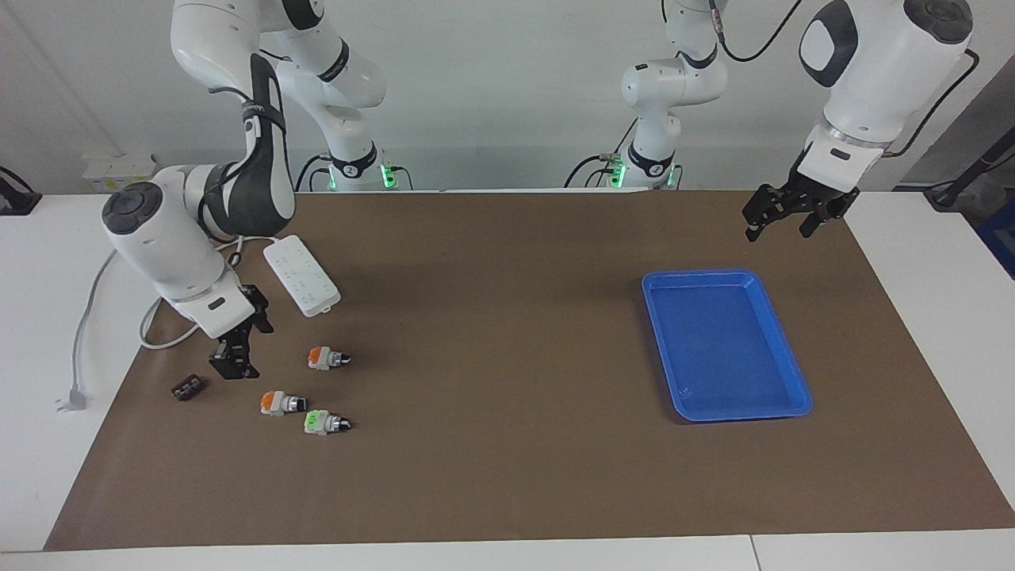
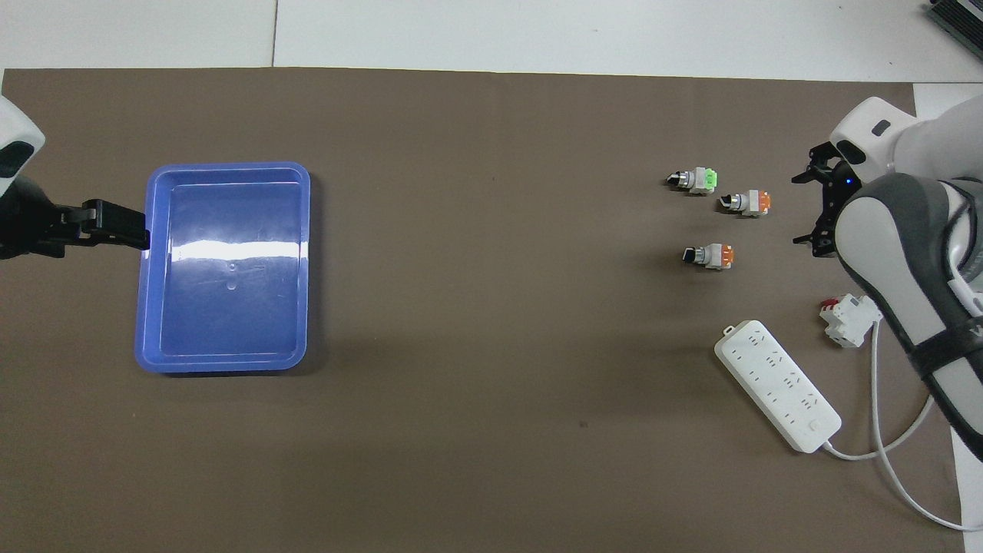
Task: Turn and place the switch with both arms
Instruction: 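Move the right gripper over the middle orange-topped switch, then lower the right gripper, close it on the orange-topped switch, lift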
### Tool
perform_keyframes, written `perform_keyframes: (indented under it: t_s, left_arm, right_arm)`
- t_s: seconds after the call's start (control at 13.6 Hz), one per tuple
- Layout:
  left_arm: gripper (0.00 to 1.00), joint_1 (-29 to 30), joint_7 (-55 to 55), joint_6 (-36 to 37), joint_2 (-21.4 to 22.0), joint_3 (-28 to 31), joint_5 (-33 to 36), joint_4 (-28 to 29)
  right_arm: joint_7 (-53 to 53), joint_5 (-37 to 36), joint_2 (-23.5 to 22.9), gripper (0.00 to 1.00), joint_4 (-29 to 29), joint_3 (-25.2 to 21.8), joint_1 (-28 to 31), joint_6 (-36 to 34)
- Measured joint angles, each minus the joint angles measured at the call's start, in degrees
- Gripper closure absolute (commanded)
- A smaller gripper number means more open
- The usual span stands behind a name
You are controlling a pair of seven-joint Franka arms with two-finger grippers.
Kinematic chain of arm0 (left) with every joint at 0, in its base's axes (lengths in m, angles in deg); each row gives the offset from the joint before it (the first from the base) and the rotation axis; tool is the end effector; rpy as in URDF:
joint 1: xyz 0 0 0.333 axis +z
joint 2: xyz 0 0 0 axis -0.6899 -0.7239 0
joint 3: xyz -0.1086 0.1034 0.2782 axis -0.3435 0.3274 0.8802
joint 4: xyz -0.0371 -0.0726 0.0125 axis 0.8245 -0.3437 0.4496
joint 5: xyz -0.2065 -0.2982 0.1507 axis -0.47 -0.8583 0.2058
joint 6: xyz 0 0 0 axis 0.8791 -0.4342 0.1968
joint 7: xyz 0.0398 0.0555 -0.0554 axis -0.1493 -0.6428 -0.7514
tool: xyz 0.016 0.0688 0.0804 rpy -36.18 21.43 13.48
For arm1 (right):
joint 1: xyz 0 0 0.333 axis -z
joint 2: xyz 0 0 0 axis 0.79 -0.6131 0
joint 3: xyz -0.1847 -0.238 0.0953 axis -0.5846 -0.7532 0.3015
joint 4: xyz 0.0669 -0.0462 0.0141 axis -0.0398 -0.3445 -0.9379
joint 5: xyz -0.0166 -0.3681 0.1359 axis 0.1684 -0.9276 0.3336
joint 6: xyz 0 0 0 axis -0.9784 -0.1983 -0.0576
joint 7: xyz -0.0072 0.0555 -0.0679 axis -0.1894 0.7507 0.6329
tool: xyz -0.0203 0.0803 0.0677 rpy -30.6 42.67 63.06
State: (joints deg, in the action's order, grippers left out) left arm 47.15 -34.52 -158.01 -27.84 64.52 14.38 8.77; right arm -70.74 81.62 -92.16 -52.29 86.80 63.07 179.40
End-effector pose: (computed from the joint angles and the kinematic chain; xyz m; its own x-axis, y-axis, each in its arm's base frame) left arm 0.5583 -0.0348 0.5948 0.9996 0.0236 0.0175 0.0232 -0.9994 0.0243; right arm 0.6545 -0.0494 0.3978 -0.0143 0.9986 0.0506 0.9981 0.0112 0.0600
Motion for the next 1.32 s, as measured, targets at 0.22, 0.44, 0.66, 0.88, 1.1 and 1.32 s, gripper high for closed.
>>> perform_keyframes:
  t_s: [0.22,0.44,0.66,0.88,1.1,1.32]
  left_arm:
    - [0.0,0.0,0.0,0.0,0.0,0.0,0.0,0.0]
    - [0.0,0.0,0.0,0.0,0.0,0.0,0.0,0.0]
    - [0.0,0.0,0.0,0.0,0.0,0.0,0.0,0.0]
    - [0.0,0.0,0.0,0.0,0.0,0.0,0.0,0.0]
    - [0.0,0.0,0.0,0.0,0.0,0.0,0.0,0.0]
    - [0.0,0.0,0.0,0.0,0.0,0.0,0.0,0.0]
  right_arm:
    - [-7.5,2.9,-3.1,0.09,0.4,0.0,0.9,2.8]
    - [-13.2,5.8,-7.2,0.09,2.7,0.1,3.2,4.4]
    - [-14.1,6.9,-11.7,0.09,6.7,2.9,6.0,4.4]
    - [-14.4,9.3,-14.1,0.09,7.8,3.8,7.2,4.4]
    - [-15.2,11.1,-15.1,0.09,7.8,4.0,7.5,4.4]
    - [-15.4,11.7,-15.6,0.1,7.5,4.2,7.5,5.2]
